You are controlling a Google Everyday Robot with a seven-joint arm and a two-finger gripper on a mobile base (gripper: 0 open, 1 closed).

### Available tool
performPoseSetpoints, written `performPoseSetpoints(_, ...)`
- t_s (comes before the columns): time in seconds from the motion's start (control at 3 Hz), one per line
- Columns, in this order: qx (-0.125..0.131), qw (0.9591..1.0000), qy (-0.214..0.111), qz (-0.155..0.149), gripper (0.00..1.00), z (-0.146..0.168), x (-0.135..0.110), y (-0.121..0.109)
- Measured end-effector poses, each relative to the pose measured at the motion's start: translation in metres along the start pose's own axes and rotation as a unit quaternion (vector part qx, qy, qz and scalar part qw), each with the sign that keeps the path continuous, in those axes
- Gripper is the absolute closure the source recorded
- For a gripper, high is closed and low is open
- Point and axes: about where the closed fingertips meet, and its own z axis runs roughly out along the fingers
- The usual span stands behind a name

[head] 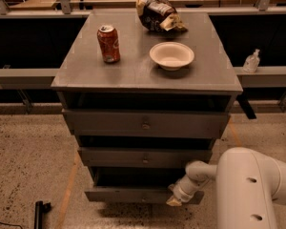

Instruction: Open bottom drawer

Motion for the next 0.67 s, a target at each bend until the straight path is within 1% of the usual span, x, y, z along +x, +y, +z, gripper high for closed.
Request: performPoseSetpoints(0.67,0.000,1.0000,0.000,0.000,0.39,-0.0012,-0.0002,-0.0010)
